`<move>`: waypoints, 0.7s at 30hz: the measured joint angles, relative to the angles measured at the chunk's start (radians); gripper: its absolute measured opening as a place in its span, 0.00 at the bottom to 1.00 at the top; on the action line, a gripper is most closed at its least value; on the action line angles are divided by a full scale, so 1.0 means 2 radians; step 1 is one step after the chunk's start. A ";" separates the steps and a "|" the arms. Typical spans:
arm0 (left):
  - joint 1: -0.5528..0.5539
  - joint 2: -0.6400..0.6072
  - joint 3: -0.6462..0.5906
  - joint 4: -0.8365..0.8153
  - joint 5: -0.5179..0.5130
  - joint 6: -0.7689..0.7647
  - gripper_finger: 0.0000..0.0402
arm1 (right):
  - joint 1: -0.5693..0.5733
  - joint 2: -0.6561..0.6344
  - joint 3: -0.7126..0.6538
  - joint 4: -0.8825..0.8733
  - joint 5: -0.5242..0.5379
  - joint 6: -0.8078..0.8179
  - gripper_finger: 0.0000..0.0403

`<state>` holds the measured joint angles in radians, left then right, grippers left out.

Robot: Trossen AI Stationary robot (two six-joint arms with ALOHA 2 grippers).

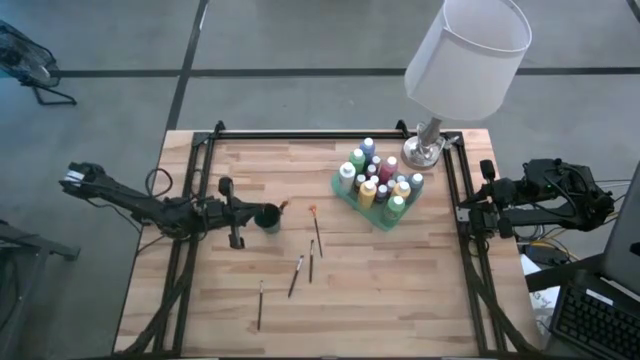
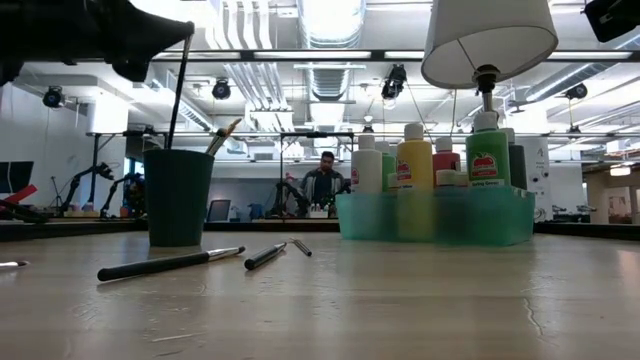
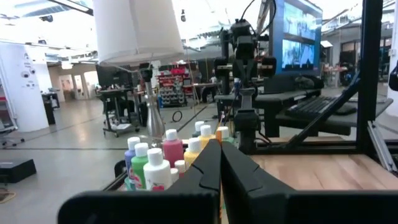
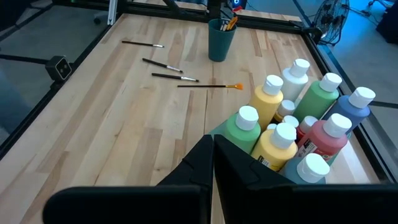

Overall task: Pick & Place Paint Supplies
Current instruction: Put the orange paint brush into the green cup

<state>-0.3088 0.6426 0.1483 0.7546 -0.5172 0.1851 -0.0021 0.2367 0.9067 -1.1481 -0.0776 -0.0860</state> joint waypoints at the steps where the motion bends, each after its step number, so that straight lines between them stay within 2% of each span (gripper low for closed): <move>1: 0.000 0.000 -0.004 0.003 0.000 0.000 0.00 | 0.000 0.000 0.000 0.000 0.000 0.000 0.02; 6: 0.005 0.001 -0.028 0.014 -0.013 -0.005 0.00 | 0.000 0.000 0.000 0.000 0.000 0.000 0.02; 12: 0.018 0.005 -0.069 0.078 -0.018 -0.033 0.00 | 0.000 0.000 0.000 0.000 0.000 0.000 0.02; 21: 0.036 0.035 -0.070 0.076 -0.012 -0.058 0.00 | 0.000 0.000 0.000 0.000 0.000 0.000 0.02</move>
<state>-0.2371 0.7121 0.0086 0.9059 -0.5419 0.0685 -0.0021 0.2367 0.9066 -1.1481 -0.0776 -0.0860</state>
